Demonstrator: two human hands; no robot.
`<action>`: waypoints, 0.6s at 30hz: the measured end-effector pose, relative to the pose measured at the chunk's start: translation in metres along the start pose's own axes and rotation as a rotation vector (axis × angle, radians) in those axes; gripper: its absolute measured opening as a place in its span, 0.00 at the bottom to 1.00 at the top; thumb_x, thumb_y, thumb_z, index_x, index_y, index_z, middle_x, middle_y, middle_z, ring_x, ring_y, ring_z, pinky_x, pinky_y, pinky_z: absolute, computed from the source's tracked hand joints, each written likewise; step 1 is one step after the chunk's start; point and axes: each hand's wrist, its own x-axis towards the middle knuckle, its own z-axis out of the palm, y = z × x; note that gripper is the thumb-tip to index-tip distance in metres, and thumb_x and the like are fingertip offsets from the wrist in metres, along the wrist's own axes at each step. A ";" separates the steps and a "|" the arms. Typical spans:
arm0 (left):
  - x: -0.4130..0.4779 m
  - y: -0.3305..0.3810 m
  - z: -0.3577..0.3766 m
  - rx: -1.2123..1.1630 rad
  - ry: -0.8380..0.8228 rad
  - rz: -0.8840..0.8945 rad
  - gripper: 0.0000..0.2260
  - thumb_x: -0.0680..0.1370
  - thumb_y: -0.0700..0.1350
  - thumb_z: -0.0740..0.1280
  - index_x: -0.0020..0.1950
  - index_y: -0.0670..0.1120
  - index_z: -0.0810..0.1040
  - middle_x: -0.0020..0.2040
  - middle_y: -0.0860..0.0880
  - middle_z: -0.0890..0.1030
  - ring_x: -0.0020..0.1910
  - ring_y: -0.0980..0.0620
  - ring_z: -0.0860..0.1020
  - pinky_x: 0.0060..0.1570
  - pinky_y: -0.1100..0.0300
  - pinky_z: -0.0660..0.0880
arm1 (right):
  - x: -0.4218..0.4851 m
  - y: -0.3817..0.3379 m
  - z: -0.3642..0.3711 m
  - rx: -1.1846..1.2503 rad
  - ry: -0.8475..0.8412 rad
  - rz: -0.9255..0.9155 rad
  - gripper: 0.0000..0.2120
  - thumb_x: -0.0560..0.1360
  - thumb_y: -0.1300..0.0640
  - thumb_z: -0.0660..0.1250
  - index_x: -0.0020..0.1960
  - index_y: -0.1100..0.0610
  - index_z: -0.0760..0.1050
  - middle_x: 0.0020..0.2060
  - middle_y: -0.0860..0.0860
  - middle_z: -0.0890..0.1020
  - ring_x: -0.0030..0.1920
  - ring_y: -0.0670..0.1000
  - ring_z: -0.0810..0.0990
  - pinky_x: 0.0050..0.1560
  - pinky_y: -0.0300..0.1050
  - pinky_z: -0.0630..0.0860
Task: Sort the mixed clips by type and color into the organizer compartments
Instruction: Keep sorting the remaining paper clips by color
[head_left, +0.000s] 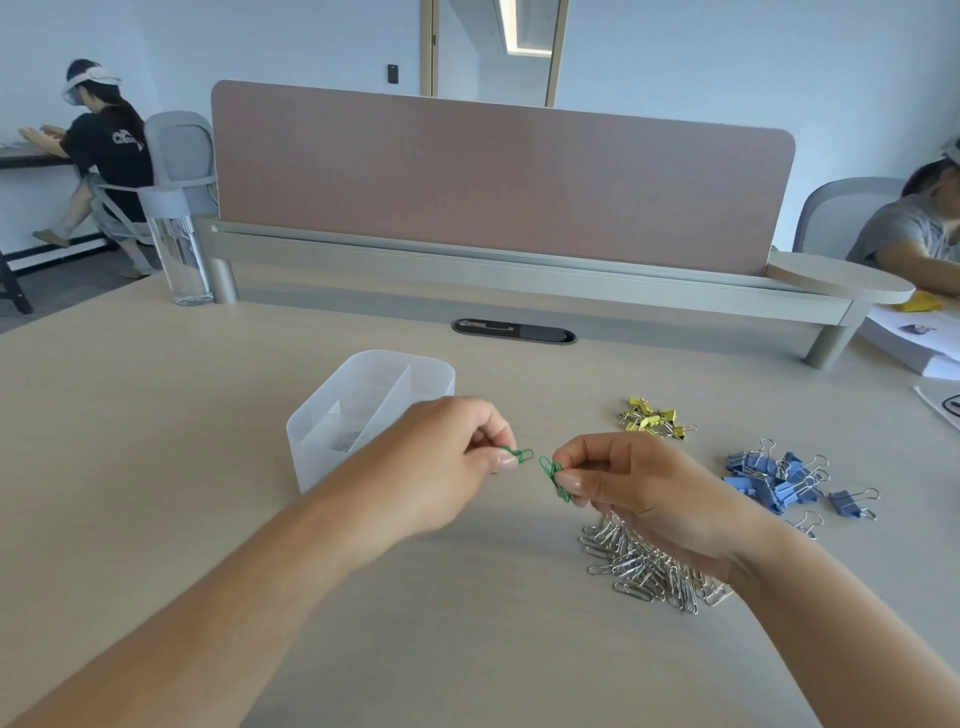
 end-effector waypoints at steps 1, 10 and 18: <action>0.000 0.001 -0.007 -0.007 0.015 -0.004 0.06 0.79 0.47 0.67 0.41 0.54 0.77 0.38 0.57 0.79 0.40 0.55 0.78 0.48 0.54 0.78 | -0.001 -0.002 0.001 0.005 -0.001 -0.015 0.07 0.68 0.55 0.71 0.43 0.58 0.80 0.36 0.54 0.77 0.40 0.51 0.69 0.40 0.39 0.64; 0.004 -0.029 -0.063 0.046 0.034 -0.112 0.06 0.78 0.44 0.69 0.41 0.52 0.79 0.35 0.56 0.80 0.35 0.58 0.80 0.42 0.58 0.77 | 0.021 -0.033 0.022 -0.089 0.072 -0.136 0.03 0.75 0.65 0.68 0.43 0.60 0.77 0.37 0.51 0.83 0.35 0.45 0.74 0.41 0.31 0.70; 0.001 -0.048 -0.069 0.037 0.021 -0.202 0.04 0.76 0.45 0.71 0.42 0.52 0.81 0.36 0.54 0.82 0.33 0.60 0.79 0.41 0.61 0.76 | 0.064 -0.047 0.071 -0.382 0.161 -0.231 0.04 0.74 0.59 0.71 0.41 0.54 0.79 0.37 0.48 0.82 0.34 0.45 0.73 0.37 0.37 0.71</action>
